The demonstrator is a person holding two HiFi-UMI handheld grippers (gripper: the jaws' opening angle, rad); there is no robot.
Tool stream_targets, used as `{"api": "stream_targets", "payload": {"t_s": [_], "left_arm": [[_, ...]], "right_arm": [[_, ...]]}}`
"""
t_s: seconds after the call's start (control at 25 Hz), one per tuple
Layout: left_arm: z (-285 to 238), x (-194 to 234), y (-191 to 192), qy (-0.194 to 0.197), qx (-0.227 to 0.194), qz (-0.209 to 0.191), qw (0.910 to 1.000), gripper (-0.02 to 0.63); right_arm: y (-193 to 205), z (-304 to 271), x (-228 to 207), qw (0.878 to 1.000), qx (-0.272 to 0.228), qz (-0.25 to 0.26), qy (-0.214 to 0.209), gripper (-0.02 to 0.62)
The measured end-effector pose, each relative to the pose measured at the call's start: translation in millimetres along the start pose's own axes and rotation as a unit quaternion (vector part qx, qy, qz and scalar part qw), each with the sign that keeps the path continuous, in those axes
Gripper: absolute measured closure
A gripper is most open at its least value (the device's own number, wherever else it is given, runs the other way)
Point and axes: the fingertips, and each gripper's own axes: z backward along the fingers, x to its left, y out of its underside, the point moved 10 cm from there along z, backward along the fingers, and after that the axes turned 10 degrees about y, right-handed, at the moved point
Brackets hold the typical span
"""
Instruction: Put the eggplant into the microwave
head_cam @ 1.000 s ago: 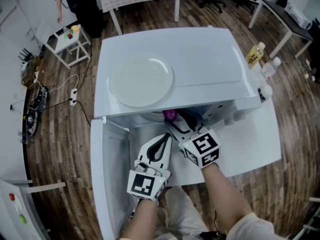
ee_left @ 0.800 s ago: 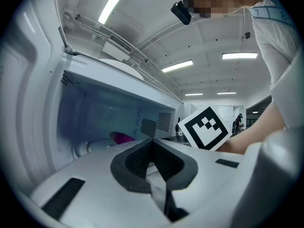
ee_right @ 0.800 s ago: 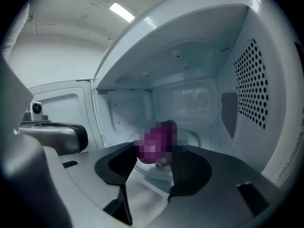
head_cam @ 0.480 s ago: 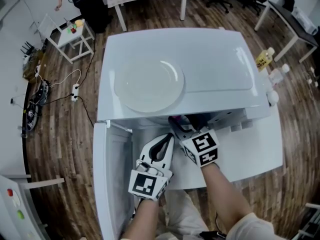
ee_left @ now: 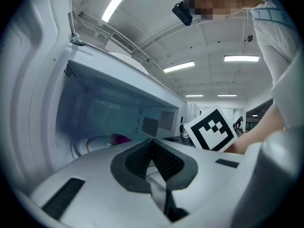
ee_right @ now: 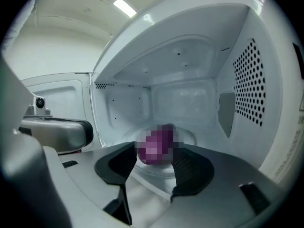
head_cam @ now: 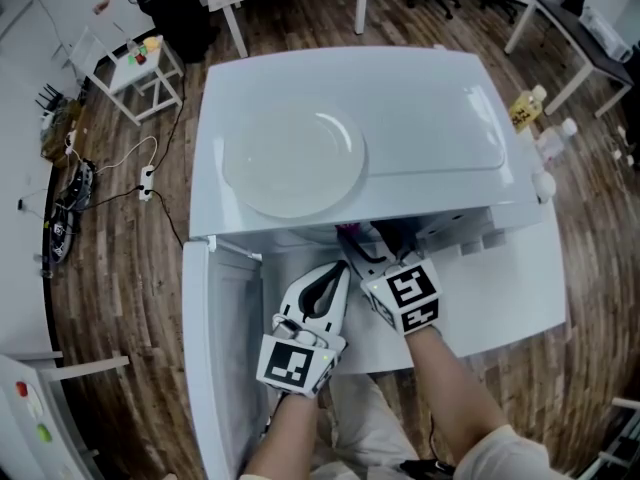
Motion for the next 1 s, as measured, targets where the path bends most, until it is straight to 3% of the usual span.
{"api": "stream_targets", "payload": {"t_s": [1.0], "left_arm": [[12, -42, -13, 0.029, -0.015, 0.002, 0.9995, 0.604]], "right_arm": [[-14, 78, 9, 0.998, -0.062, -0.017, 0.004, 0.371]]}}
